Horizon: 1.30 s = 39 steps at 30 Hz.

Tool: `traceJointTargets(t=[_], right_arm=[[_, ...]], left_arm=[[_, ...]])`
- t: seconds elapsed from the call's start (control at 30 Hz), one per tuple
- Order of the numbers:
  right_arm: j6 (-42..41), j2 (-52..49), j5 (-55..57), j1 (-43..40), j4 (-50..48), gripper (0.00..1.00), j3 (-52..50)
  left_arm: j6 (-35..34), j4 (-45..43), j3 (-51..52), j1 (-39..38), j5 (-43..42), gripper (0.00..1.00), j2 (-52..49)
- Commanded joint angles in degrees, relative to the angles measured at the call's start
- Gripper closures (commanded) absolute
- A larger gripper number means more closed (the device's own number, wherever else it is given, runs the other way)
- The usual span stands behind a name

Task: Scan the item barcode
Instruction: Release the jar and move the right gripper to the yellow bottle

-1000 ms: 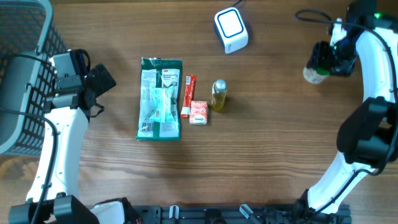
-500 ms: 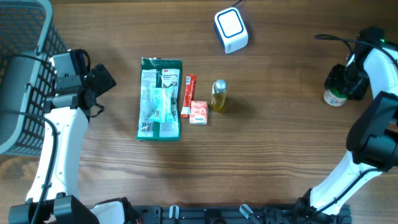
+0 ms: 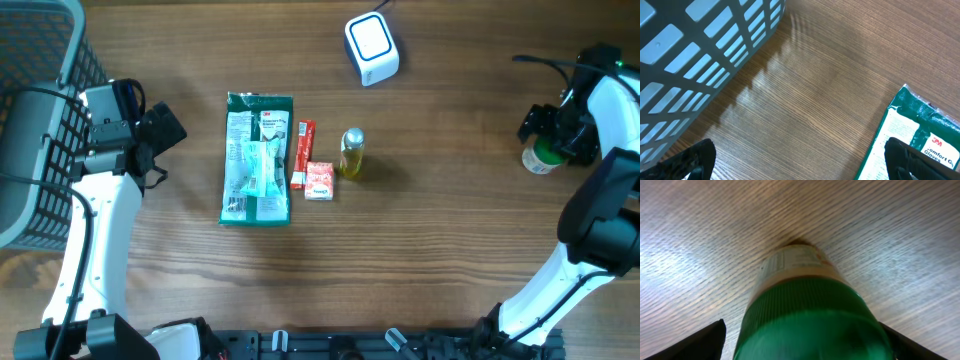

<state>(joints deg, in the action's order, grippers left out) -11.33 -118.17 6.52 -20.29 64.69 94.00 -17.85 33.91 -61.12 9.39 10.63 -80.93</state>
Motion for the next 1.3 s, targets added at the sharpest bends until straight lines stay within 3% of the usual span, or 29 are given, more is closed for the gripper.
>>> traceJointTargets(t=[0.0, 0.17, 0.3, 0.63, 0.8, 1.0, 1.27], right_arm=[[-0.7, 3.4, -1.2, 0.7, 3.2, 0.07, 6.6], [1.4, 9.1, -17.8, 4.9, 7.0, 0.12, 9.1], [1.3, 11.4, -21.1, 11.0, 9.7, 0.12, 9.1], [-2.2, 11.5, -20.3, 33.3, 6.4, 0.12, 8.6], [-7.1, 11.5, -11.8, 42.6, 1.9, 0.1, 8.6], [-13.1, 11.5, -4.4, 50.5, -0.6, 0.07, 7.7], [-14.4, 10.8, -1.0, 53.3, -4.4, 0.01, 2.7]], left_arm=[[0.9, 0.0, -0.8, 0.3, -0.3, 0.0, 0.2], [0.9, 0.0, -0.8, 0.3, -0.3, 0.0, 0.2], [0.9, 0.0, -0.8, 0.3, -0.3, 0.0, 0.2], [0.9, 0.0, -0.8, 0.3, -0.3, 0.0, 0.2], [0.9, 0.0, -0.8, 0.3, -0.3, 0.0, 0.2], [0.9, 0.0, -0.8, 0.3, -0.3, 0.0, 0.2], [0.9, 0.0, -0.8, 0.3, -0.3, 0.0, 0.2]])
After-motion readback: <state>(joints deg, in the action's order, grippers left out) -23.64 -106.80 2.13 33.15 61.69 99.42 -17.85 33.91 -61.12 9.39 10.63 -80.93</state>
